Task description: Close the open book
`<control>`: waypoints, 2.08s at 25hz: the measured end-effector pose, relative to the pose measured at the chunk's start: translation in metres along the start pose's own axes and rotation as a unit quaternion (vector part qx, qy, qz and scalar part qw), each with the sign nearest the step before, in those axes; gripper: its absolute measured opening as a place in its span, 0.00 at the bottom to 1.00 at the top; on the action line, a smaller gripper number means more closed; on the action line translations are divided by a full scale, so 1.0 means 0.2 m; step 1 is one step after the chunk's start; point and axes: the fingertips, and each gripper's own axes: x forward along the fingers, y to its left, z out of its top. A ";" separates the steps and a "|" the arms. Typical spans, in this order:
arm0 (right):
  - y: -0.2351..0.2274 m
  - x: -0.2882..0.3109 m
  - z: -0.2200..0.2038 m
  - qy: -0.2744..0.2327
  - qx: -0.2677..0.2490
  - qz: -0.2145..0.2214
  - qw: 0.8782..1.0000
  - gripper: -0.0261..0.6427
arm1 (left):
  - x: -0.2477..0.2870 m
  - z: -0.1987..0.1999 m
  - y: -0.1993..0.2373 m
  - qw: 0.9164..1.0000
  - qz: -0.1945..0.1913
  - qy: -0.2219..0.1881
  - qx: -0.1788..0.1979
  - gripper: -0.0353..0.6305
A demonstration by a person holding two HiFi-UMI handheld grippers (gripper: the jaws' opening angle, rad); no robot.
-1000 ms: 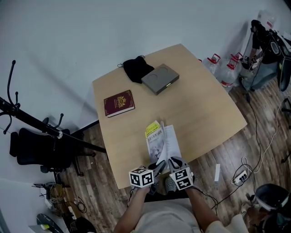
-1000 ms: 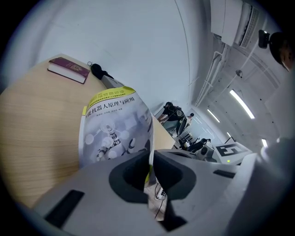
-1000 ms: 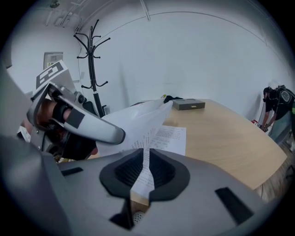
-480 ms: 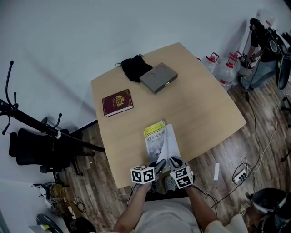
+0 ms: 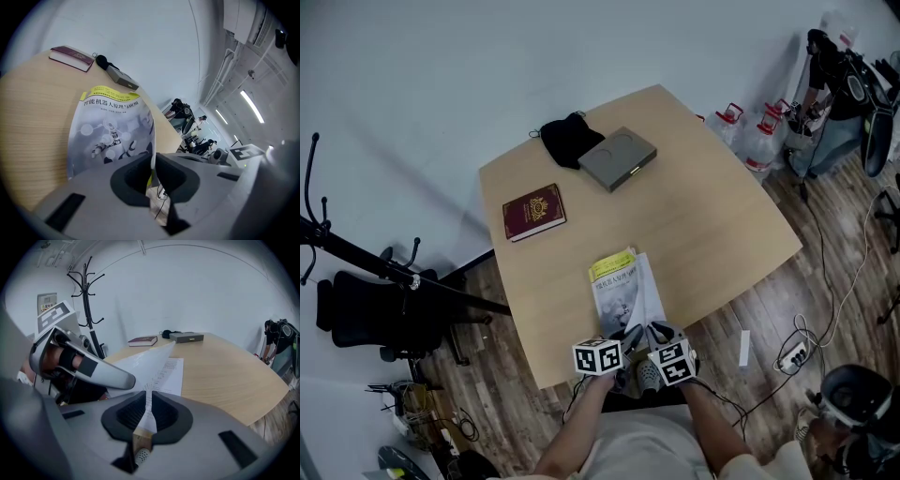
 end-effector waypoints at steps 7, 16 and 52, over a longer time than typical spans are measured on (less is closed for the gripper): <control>0.00 0.04 -0.04 0.004 -0.004 0.004 1.000 0.09 | 0.03 0.00 -0.03 1.000 -0.006 -0.007 -0.010 0.11; -0.05 0.04 -0.07 0.011 0.011 -0.016 1.000 0.05 | 0.02 0.05 -0.11 0.999 -0.022 -0.005 0.023 0.26; 0.11 -0.30 -0.22 0.002 0.134 -0.156 0.979 0.09 | -0.78 0.05 0.17 0.990 0.020 -0.024 0.136 0.27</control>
